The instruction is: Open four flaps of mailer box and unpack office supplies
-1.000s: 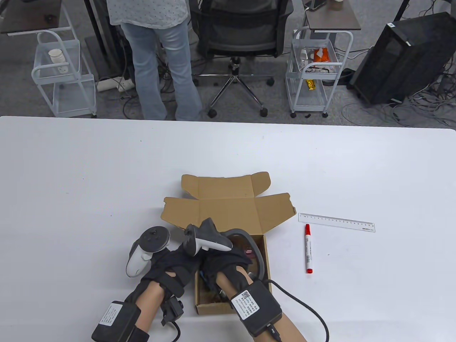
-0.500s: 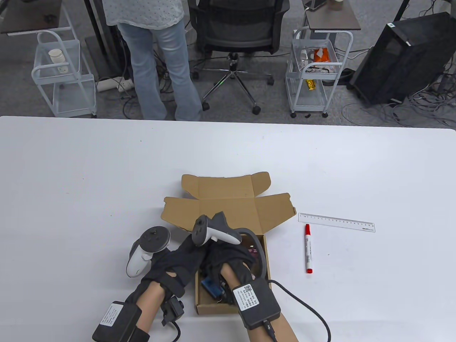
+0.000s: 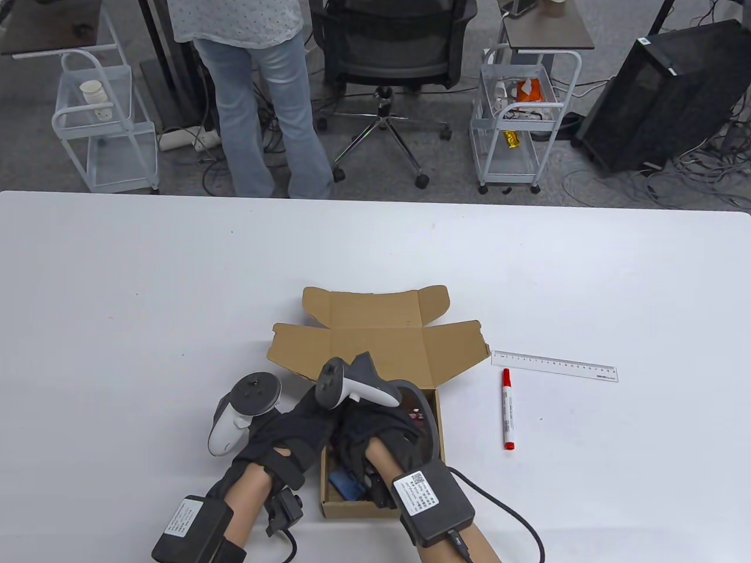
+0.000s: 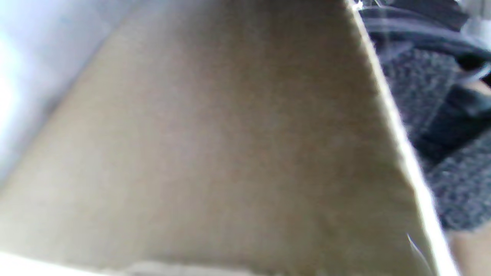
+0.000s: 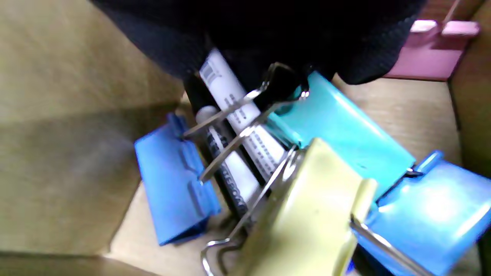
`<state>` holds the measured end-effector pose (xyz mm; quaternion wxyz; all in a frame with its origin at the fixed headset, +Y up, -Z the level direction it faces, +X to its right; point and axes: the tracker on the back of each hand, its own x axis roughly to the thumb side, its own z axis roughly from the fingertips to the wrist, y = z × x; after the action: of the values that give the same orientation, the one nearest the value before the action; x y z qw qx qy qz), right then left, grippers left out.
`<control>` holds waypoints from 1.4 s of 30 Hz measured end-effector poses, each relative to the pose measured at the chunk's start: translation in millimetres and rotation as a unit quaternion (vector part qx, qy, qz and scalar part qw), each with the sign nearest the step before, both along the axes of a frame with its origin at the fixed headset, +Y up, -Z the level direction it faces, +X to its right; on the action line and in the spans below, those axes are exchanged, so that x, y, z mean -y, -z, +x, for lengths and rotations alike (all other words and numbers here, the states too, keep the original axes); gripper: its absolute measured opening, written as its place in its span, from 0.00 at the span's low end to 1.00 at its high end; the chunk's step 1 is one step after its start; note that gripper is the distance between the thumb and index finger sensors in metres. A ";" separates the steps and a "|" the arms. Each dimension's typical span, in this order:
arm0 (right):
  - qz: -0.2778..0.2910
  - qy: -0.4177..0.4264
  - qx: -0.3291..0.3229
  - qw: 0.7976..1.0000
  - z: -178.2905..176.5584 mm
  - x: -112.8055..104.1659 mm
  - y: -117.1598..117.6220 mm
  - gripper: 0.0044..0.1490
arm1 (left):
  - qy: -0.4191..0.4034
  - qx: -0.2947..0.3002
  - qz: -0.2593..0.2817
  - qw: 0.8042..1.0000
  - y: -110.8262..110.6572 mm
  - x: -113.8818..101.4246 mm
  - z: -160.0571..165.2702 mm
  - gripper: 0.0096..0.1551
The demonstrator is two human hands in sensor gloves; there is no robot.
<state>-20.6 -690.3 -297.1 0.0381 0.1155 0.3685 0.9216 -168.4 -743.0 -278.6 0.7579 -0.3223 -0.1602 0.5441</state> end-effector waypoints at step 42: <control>0.273 0.072 0.280 0.918 256.7 -100.9 -0.5 0.31 | 0.001 -0.005 -0.001 1.000 -0.4 0.7 -0.2 0.46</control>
<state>236.1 -589.4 -296.6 0.1734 -0.1152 0.0677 0.9757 -168.5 -743.8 -278.1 0.7591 -0.3203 -0.1558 0.5449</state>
